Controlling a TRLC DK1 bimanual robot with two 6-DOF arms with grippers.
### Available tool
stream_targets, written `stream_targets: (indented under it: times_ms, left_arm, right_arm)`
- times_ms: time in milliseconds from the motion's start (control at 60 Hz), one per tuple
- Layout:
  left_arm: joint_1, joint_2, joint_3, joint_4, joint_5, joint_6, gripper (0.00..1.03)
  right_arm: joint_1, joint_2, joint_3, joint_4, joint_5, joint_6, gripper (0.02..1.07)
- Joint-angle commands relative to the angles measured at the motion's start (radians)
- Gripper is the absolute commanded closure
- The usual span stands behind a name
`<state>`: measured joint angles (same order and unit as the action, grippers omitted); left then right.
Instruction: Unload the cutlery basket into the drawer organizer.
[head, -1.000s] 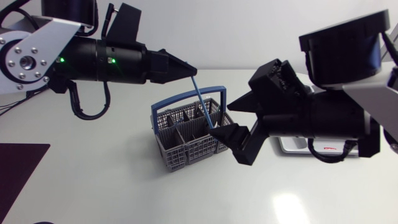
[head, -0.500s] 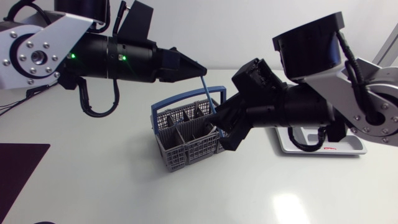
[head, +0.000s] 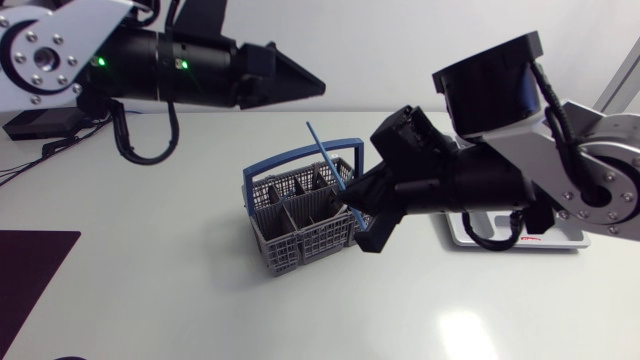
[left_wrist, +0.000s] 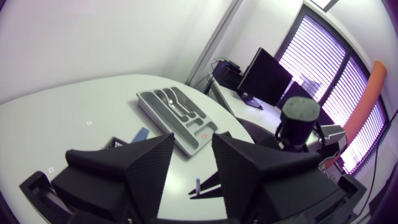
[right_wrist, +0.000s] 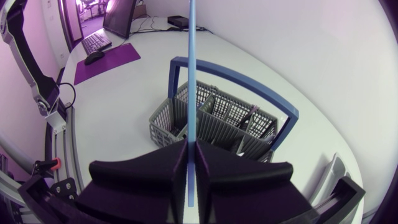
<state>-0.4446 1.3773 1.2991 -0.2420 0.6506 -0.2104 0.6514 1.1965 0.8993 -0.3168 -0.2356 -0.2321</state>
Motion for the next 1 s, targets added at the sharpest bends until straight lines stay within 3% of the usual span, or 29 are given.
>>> stream_targets:
  times_ms: [0,117,217,300,517,650,983]
  left_arm:
    - [0.055,-0.012,0.078,-0.005,0.012,-0.024,0.38]
    - [0.107,-0.030,0.101,-0.025,0.009,0.012,0.38]
    - [0.106,-0.069,0.086,-0.092,-0.092,0.157,0.38]
    - [0.050,-0.096,0.042,-0.137,-0.244,0.281,0.38]
    - [-0.097,-0.149,-0.141,-0.158,-0.477,0.485,0.38]
    - [-0.207,-0.211,-0.314,-0.062,-0.626,0.603,0.38]
    - [-0.247,-0.213,-0.429,0.030,-0.677,0.654,0.38]
  right_arm:
    - [-0.024,-0.040,-0.046,-0.027,-0.002,0.002,1.02]
    - [-0.134,-0.087,-0.080,-0.051,-0.004,-0.010,1.02]
    - [-0.248,-0.098,-0.094,-0.068,-0.010,-0.013,1.02]
    - [-0.371,-0.083,-0.094,-0.068,-0.011,-0.015,1.02]
    - [-0.679,0.161,-0.008,-0.028,-0.019,-0.003,1.02]
    - [-0.753,0.345,0.075,-0.018,-0.014,0.028,1.02]
    - [-0.785,0.653,0.271,-0.024,0.061,0.085,0.99]
